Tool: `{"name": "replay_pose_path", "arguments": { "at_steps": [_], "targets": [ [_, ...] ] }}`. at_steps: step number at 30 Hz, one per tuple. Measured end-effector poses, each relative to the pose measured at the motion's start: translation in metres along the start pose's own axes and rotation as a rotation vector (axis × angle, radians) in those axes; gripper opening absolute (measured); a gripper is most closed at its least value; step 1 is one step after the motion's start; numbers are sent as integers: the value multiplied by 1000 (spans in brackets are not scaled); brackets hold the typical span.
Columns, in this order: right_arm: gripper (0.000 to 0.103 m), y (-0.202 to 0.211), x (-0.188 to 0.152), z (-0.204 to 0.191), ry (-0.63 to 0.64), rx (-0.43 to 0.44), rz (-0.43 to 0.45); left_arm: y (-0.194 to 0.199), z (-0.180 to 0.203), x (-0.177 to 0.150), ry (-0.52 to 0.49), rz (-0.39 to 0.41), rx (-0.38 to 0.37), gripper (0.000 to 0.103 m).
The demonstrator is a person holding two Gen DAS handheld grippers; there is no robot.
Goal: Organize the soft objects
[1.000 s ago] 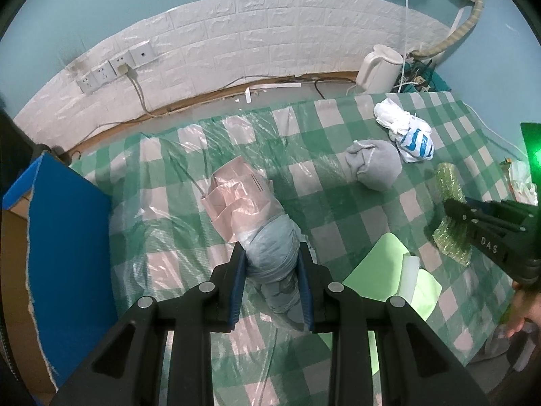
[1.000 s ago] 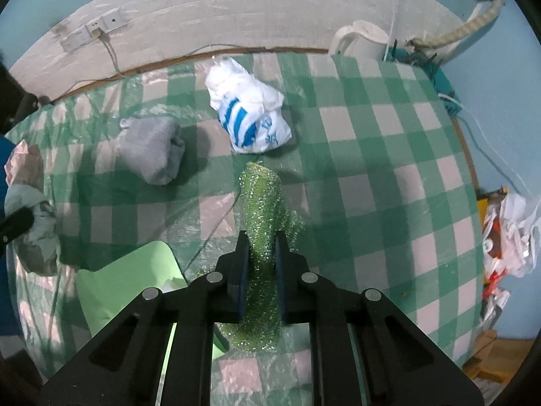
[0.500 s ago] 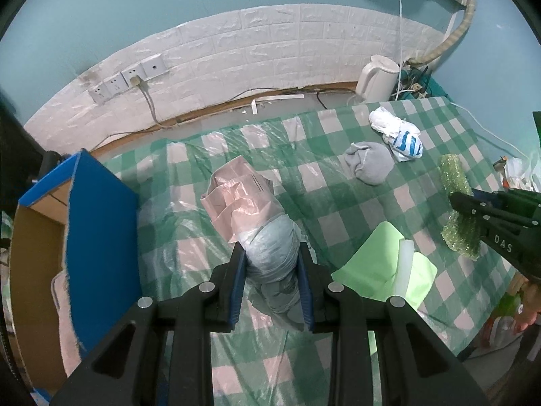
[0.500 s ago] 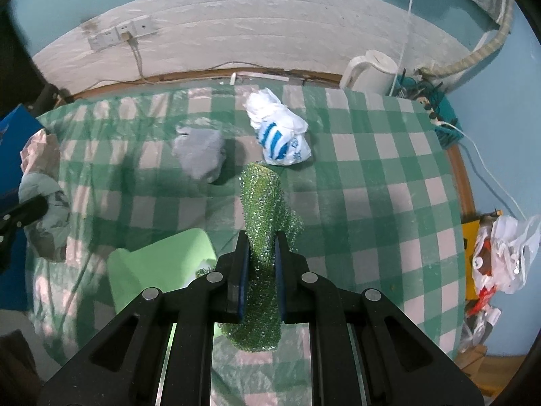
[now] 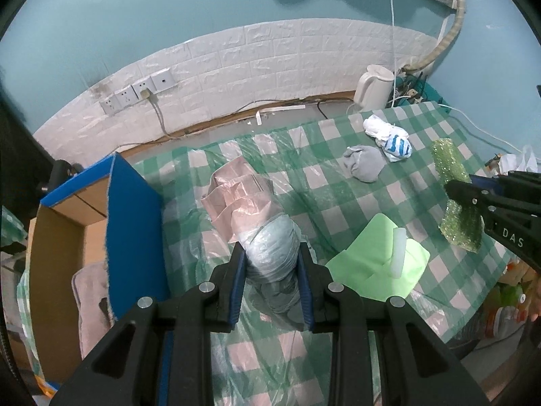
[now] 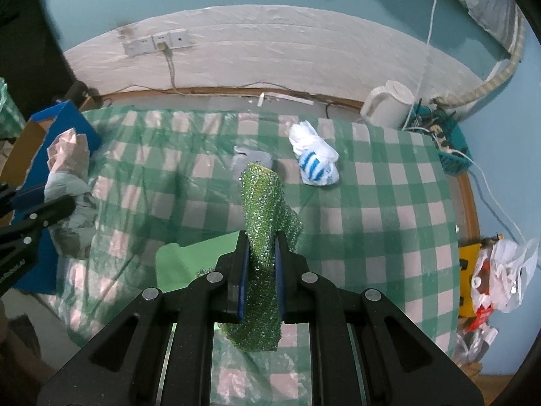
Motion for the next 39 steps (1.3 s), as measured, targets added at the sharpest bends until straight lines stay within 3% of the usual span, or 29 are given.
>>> {"name": "replay_pose_path", "arguments": {
  "at_steps": [22,39],
  "targets": [
    [12,52,14,-38,73,67,93,46,-16,-16,-25,48,33,29],
    [12,71,33,-102,163,114,124,76,-51,-27,6,84,60,29]
  ]
}}
Point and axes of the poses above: each gripper's, at about its wrist camera, not at the fingertips, and y roughly against the way its jaws point, z to its right, x to its top, the point moved 8 cm from there along -y, roughly the way its jaws point, and after that the axes turned 11 degrees about -x, right-handed, at the moved point
